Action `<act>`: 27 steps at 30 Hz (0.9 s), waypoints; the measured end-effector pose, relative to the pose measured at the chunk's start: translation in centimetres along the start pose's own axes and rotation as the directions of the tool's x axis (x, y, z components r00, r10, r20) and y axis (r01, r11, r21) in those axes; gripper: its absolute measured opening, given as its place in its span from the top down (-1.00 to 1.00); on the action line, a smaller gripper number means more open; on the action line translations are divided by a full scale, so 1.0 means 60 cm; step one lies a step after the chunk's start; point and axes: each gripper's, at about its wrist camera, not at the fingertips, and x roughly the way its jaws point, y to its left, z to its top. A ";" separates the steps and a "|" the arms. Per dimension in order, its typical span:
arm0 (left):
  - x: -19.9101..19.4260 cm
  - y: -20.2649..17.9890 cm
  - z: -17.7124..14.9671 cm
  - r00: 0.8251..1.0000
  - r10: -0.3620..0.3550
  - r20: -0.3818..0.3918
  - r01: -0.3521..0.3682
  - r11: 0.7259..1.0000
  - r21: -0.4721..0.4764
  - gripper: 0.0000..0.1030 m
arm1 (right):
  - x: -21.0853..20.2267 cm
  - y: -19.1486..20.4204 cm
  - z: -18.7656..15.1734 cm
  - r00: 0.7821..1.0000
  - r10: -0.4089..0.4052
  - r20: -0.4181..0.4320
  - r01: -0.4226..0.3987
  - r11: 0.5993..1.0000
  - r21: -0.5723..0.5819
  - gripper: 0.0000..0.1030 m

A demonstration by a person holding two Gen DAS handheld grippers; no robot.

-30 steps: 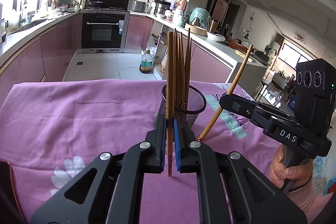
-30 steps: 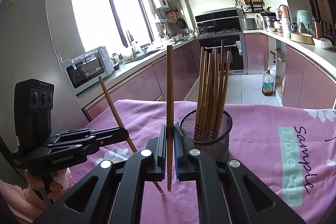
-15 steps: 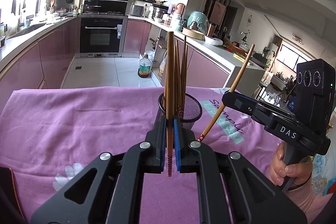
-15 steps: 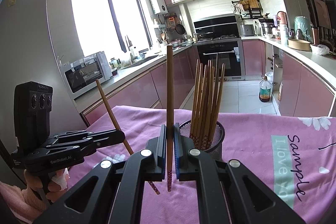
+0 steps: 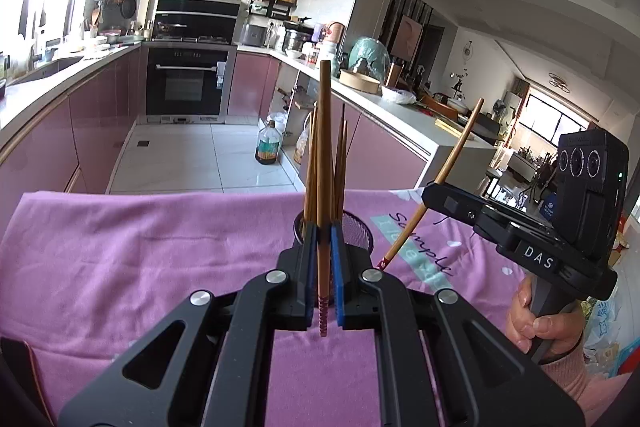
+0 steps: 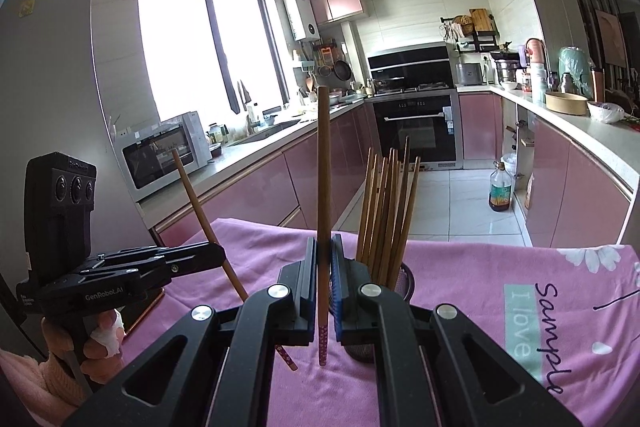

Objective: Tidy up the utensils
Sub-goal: 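Lower the left tool's chopstick into the cup while the right tool lowers its own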

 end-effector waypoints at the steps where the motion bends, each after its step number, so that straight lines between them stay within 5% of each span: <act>1: -0.002 -0.001 0.003 1.000 0.000 0.006 0.000 1.000 0.003 0.85 | -0.001 0.000 0.002 1.000 0.000 0.003 0.000 1.000 -0.003 0.90; 27: 0.013 -0.048 0.064 0.995 -0.017 0.102 0.011 0.998 0.062 0.85 | -0.003 -0.001 0.054 0.997 -0.021 0.072 0.023 0.999 -0.030 0.89</act>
